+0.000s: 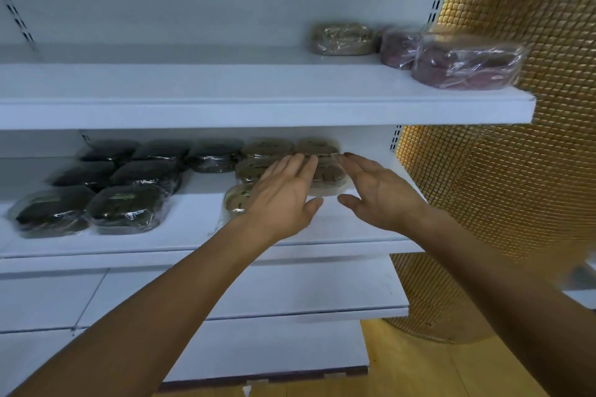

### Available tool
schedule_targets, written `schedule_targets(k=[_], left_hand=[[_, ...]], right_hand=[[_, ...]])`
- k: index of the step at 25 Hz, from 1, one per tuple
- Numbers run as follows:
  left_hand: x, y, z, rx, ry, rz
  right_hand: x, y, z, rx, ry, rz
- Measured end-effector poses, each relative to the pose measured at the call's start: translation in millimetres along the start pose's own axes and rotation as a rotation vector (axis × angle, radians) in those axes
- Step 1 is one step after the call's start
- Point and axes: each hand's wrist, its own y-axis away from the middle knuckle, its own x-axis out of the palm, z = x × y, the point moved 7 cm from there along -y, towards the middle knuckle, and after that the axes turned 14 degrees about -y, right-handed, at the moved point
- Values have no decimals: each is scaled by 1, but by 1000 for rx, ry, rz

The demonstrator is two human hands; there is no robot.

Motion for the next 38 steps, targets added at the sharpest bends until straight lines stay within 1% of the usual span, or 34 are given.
schedule_targets(k=[3, 5, 7, 10, 12, 15, 19, 21, 26, 29, 34, 38], left_hand=[[-30, 11, 1, 9, 17, -47], [-56, 16, 3, 9, 13, -136], [-81, 19, 6, -5, -9, -216], [-108, 20, 12, -21, -2, -296], [-120, 16, 15, -19, 2, -343], [-129, 1, 15, -17, 5, -356], [-136, -30, 21, -35, 31, -358], [-136, -49, 28, -56, 13, -329], [-133, -100, 47, -86, -36, -215], [-123, -132, 55, -126, -18, -139], [-107, -194, 64, -193, -11, -42], [-93, -230, 72, -236, -1, 32]], right_hand=[[-32, 15, 28, -54, 32, -58], [-55, 23, 45, -83, 35, -126], [-74, 29, 55, -89, 29, -185], [-95, 37, 67, -73, 40, -247], [-109, 38, 76, -95, 33, -292], [-128, 30, 81, -109, 24, -336], [-141, 3, 67, -94, 44, -351], [-144, -13, 56, -83, 78, -342], [-151, -66, 32, -27, 135, -247], [-151, -102, 19, 15, 117, -195], [-156, -155, 8, 105, 189, -97], [-150, -198, -7, 124, 279, -20]])
